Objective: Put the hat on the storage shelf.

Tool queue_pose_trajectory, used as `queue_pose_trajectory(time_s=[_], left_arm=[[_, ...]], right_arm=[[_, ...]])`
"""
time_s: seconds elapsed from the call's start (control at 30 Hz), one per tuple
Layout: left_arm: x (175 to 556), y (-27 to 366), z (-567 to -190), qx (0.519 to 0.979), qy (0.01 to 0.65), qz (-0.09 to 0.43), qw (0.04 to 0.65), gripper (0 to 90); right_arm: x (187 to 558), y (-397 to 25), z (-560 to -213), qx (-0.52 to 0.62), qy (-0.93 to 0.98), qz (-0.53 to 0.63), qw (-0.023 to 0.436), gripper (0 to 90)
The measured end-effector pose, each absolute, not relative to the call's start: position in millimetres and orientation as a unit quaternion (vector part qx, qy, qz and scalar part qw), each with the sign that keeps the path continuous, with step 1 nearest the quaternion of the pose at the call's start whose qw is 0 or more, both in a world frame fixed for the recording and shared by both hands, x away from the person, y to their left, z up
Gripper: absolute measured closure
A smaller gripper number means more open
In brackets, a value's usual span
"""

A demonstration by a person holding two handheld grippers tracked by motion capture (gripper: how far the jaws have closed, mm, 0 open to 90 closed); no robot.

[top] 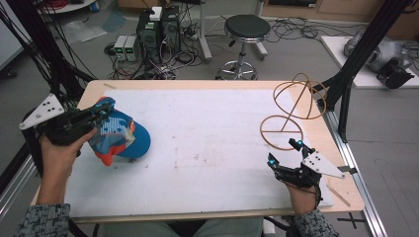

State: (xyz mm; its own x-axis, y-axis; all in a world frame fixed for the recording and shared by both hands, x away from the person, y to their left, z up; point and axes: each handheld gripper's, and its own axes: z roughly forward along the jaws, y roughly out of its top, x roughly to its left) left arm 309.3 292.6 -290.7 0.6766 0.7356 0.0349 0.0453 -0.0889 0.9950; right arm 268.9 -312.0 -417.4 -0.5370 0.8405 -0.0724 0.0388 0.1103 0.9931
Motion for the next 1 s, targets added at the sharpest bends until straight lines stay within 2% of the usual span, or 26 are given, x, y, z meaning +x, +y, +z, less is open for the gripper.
queue_pose_trajectory(time_s=[0.63,1.0], left_arm=[[345.7,228.9,-233.0,0.705,0.211,0.280,0.616,87.9],[364.7,195.1,-197.7,0.698,0.179,0.280,0.635,87.9]], right_arm=[[263.3,-317.7,-418.8,0.338,0.661,0.575,0.345,11.4],[257.3,-324.2,-419.9,0.342,0.660,0.573,0.345,11.4]])
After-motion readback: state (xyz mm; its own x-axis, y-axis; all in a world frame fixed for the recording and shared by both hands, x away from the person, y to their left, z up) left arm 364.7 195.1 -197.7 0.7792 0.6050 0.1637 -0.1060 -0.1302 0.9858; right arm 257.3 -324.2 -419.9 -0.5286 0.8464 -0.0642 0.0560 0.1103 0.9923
